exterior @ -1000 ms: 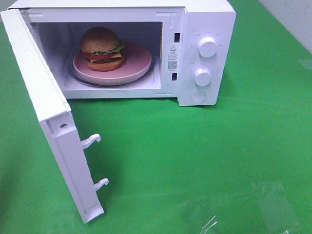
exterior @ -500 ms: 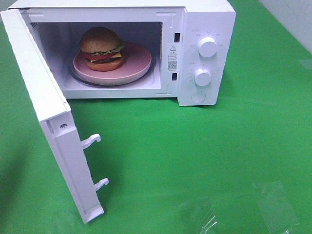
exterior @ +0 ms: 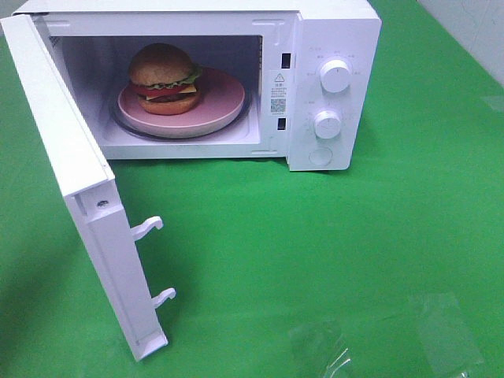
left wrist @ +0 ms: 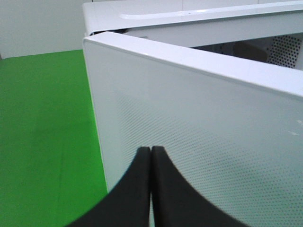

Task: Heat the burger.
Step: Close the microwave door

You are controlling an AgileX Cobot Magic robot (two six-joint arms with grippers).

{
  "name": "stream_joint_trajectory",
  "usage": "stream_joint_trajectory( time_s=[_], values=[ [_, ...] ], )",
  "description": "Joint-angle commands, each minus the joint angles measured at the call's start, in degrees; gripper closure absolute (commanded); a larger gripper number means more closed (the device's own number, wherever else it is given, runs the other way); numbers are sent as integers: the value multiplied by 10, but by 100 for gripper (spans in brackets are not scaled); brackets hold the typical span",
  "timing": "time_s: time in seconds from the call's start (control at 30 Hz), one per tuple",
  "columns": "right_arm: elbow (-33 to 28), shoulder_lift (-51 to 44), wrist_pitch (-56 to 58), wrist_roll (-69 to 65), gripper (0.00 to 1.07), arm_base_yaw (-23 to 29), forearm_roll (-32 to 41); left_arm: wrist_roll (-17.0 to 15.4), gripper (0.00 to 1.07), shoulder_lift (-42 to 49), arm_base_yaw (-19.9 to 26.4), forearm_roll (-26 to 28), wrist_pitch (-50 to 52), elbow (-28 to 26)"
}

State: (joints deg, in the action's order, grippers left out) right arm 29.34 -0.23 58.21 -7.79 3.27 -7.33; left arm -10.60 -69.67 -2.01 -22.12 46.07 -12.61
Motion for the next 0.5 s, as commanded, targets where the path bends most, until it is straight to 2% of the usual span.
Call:
stream_joint_trajectory(
  time_s=[0.03, 0.17, 0.23, 0.27, 0.3, 0.37, 0.5],
  values=[
    [-1, -14, -7, 1, 32, -4, -1, -7, 107, -33, -1, -28, 51, 1],
    [-1, -14, -7, 1, 32, -4, -1, -13, 107, -69, -5, -42, 91, 0],
    [-1, -14, -7, 1, 32, -4, -1, -14, 107, -81, -18, -37, 98, -2],
    [-1, -14, -7, 1, 32, -4, -1, -11, 107, -93, -42, -34, 97, -9],
    [-1, -14, -7, 1, 32, -4, -1, -11, 107, -93, -42, -34, 97, -9],
    [-1, -14, -7, 1, 32, -4, -1, 1, 107, -107, -73, -13, 97, -12],
    [-1, -14, -7, 1, 32, -4, -1, 6, 107, -120, -101, 27, 98, -12]
  ],
)
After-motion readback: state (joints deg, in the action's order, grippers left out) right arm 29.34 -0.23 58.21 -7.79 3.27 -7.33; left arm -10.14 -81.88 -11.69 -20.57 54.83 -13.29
